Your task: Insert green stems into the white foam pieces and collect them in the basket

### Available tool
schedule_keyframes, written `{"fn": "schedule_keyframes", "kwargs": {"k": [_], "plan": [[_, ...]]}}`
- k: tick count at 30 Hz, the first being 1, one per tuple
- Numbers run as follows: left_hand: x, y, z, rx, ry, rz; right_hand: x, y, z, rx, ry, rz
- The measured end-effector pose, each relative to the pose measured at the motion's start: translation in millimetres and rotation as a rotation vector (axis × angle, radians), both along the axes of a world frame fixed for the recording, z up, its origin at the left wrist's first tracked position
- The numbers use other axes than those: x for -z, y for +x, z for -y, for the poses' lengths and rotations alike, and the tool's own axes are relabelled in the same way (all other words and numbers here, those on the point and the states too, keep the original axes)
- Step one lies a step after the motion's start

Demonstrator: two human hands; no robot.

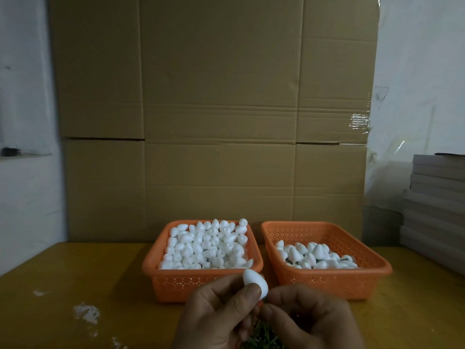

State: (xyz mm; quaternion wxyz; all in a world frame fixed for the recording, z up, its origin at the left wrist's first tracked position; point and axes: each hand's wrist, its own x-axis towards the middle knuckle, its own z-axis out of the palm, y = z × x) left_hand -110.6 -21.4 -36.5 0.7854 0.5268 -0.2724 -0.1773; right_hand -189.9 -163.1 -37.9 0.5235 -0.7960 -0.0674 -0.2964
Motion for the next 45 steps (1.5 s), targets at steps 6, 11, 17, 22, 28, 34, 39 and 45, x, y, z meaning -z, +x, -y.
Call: {"fn": "schedule_keyframes", "kwargs": {"k": [6, 11, 17, 22, 28, 34, 39, 45], "plan": [[2.0, 0.9, -1.4, -0.025, -0.009, 0.036, 0.1, 6.4, -8.2, 0.024, 0.121, 0.082], [5.7, 3.4, 1.7, -0.111, -0.008, 0.065, 7.2, 10.8, -7.4, -0.023, 0.248, 0.037], [1.2, -6.8, -1.8, -0.146, 0.049, 0.222, 10.2, 12.2, -8.4, -0.111, 0.331, -0.025], [2.2, -15.4, 2.2, -0.328, 0.057, 0.435, 14.3, 12.2, -9.1, -0.135, 0.337, -0.075], [6.9, -15.9, 9.6, -0.469, 0.124, 0.545, 10.6, 9.8, -11.0, -0.069, 0.37, -0.083], [12.0, -12.6, 11.4, -0.54, 0.12, 0.615, 9.2, 7.9, -14.4, -0.086, 0.411, -0.102], [13.2, -18.4, 13.7, -0.481, 0.165, 0.523, 12.1, 7.9, -16.8, -0.108, 0.441, -0.103], [8.5, -31.9, 21.0, -0.671, 0.17, 0.55, 14.2, 9.1, -19.4, -0.179, 0.469, -0.109]]}}
